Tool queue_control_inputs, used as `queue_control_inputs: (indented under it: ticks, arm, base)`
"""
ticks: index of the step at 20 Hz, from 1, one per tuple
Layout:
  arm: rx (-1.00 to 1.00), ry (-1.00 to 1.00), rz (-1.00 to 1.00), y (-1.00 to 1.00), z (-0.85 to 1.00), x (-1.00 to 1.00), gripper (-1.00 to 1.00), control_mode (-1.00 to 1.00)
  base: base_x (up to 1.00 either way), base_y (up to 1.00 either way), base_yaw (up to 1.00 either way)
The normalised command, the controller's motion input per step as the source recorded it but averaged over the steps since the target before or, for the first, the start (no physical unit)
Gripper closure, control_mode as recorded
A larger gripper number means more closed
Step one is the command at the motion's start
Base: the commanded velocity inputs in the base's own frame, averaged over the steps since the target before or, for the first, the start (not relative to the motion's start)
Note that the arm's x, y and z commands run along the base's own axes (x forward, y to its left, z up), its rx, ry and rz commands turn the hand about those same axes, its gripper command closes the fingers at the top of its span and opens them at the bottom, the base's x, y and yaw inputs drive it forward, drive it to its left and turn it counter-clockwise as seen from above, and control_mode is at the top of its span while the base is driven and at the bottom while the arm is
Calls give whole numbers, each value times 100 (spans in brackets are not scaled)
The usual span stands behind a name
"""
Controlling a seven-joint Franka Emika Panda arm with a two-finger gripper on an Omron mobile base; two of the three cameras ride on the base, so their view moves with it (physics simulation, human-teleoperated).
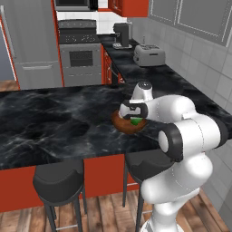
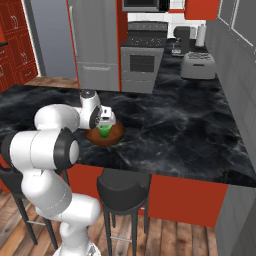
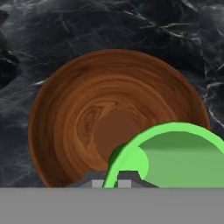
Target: Place the cup inside the bowl on the dining table and move the bowl to any counter.
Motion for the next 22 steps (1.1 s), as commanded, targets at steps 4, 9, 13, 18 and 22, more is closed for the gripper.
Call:
queue_control_inputs:
  ticks: [4, 9, 13, 18, 22]
  arm:
    - [0, -5, 0, 0, -22, 0, 100, -100]
    - [0, -4, 0, 0, -15, 0, 100, -100]
    - [0, -3, 0, 3, -14, 0, 100, -100]
    - [0, 0, 0, 0, 0, 0, 100, -100]
    - [0, 0, 0, 0, 0, 0, -100, -100]
  base:
    - [0, 0, 0]
    - [0, 0, 0]
    - [0, 0, 0]
    - [0, 0, 0]
    - [0, 0, 0]
